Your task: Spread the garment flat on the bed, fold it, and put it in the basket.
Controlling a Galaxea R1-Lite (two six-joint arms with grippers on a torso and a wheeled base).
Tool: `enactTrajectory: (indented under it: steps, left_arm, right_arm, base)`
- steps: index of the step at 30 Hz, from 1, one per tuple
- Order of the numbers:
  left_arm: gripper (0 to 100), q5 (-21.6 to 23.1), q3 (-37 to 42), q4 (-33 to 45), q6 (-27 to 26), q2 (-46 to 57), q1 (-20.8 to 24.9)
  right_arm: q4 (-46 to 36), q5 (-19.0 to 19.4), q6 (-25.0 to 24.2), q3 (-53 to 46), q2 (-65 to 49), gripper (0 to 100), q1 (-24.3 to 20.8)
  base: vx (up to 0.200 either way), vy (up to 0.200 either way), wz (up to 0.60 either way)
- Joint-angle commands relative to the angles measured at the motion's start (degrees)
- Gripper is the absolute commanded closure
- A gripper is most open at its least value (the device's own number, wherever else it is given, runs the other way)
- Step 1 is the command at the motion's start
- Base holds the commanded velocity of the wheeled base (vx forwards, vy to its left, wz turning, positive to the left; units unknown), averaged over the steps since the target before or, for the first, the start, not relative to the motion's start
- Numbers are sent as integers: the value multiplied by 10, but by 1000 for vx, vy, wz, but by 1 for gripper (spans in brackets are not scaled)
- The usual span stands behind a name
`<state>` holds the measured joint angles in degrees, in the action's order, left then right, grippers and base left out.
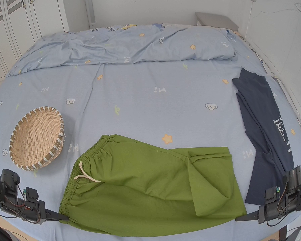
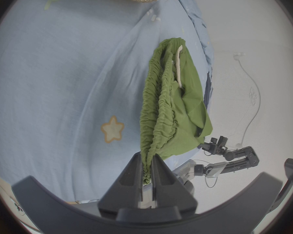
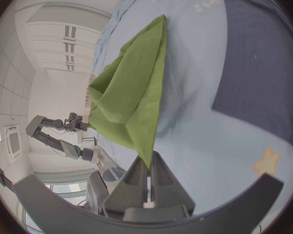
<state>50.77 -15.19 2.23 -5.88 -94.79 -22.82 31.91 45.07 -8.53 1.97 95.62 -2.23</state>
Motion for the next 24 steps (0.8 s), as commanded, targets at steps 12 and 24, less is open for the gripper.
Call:
enactTrajectory:
  steps: [12,24]
  left_arm:
    - [100,-23,-10,6,-12,-29,16]
    - [0,-29,-8,5,-14,-35,19]
  right_arm:
    - [-32,-7,12,-20,22,100,-15]
    - [17,-17,12,-20,68,0,-43]
  base:
    - [0,0,0]
    - [0,0,0]
